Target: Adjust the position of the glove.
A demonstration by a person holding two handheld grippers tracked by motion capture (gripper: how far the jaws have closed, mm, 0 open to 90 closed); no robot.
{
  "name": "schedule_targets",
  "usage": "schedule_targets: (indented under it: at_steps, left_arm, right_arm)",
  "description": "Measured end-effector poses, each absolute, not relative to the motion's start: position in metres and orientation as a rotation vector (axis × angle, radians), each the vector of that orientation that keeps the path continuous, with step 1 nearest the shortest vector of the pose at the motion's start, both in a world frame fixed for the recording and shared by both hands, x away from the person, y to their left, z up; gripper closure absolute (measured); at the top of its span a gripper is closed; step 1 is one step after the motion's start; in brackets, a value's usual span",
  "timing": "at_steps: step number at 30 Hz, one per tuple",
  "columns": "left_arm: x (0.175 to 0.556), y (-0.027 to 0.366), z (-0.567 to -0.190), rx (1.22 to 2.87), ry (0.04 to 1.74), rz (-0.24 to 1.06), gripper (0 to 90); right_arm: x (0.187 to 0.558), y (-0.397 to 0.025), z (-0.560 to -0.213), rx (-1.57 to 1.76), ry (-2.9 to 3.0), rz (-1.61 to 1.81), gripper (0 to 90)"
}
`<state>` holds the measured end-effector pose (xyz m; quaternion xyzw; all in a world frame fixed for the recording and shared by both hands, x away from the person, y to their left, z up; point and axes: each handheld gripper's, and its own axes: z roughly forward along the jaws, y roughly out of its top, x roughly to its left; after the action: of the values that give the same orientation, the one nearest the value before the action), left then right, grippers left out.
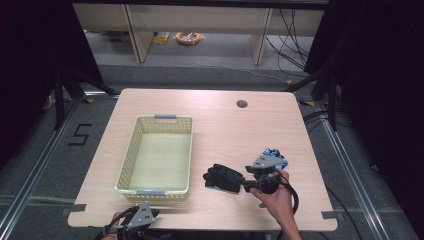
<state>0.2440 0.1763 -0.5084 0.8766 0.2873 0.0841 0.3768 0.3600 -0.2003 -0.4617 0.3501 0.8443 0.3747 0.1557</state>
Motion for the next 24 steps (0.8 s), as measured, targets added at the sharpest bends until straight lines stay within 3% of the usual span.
schedule_targets:
  at_steps: [11,24]
  left_arm:
    - [0.244,0.178,-0.508,2.248,0.731,0.217,19.5]
    - [0.245,0.177,-0.508,2.257,0.708,0.217,19.5]
  right_arm:
    - [0.403,-0.173,-0.470,0.935,2.566,0.979,61.1]
    - [0.428,-0.162,-0.490,0.988,2.651,0.892,63.9]
